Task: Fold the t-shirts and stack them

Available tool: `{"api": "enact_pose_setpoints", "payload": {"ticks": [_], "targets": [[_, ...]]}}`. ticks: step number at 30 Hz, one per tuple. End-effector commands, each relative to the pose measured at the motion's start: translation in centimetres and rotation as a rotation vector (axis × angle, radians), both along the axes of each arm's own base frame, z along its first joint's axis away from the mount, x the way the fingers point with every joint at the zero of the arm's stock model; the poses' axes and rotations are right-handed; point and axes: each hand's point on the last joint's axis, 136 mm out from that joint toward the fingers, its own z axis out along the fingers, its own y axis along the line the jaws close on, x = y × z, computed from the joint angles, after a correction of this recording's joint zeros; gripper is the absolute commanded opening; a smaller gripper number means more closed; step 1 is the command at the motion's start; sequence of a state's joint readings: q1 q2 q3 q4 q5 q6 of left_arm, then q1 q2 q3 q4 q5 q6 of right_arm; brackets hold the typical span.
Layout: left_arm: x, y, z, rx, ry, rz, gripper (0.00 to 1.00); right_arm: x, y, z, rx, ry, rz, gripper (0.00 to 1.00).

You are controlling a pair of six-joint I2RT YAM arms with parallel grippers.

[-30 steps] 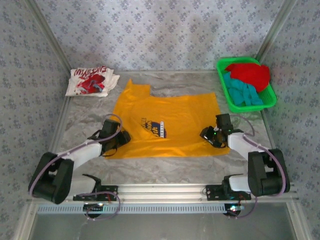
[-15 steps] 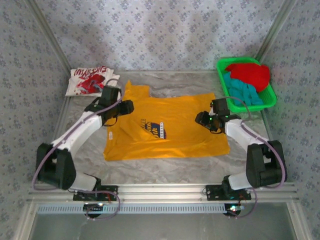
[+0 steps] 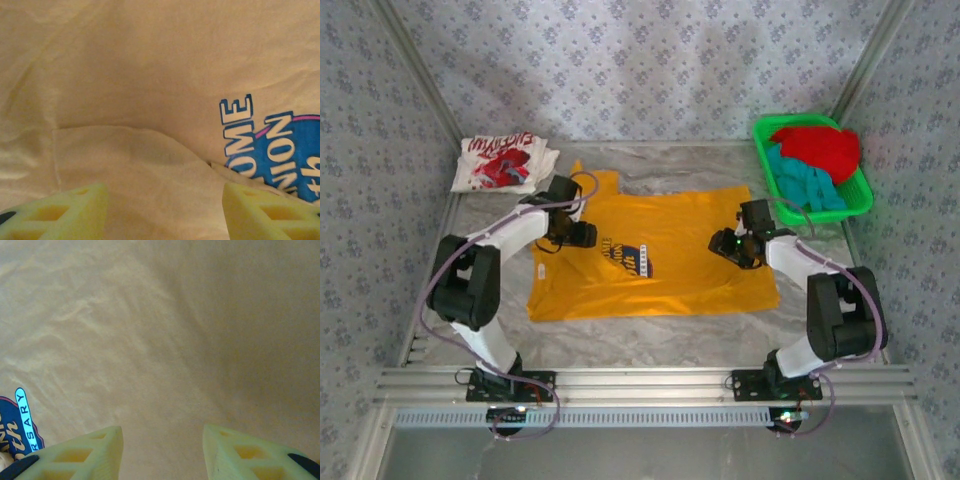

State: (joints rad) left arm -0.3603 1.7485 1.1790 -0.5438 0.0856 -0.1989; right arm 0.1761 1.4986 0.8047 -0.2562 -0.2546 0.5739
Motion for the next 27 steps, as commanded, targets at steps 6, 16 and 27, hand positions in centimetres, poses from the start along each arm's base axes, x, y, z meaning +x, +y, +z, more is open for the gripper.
{"api": "enact_pose_setpoints", "payload": {"ticks": [6,16,27], "targets": [[1.1,-2.9,-1.9,-0.020,0.001,-0.106,0.45,0.4,-0.2,0.6,0.011,-0.017,0.017,0.48],[1.5,-3.2,0.1,0.009,-0.020,-0.069,0.00,0.4,-0.6,1.1,0.012,-0.029,0.010,0.48],[3.8,-4.3,3.1,0.122,-0.088,-0.079,0.54,0.2,-0.3,1.0,0.029,-0.025,0.015,0.49]]}}
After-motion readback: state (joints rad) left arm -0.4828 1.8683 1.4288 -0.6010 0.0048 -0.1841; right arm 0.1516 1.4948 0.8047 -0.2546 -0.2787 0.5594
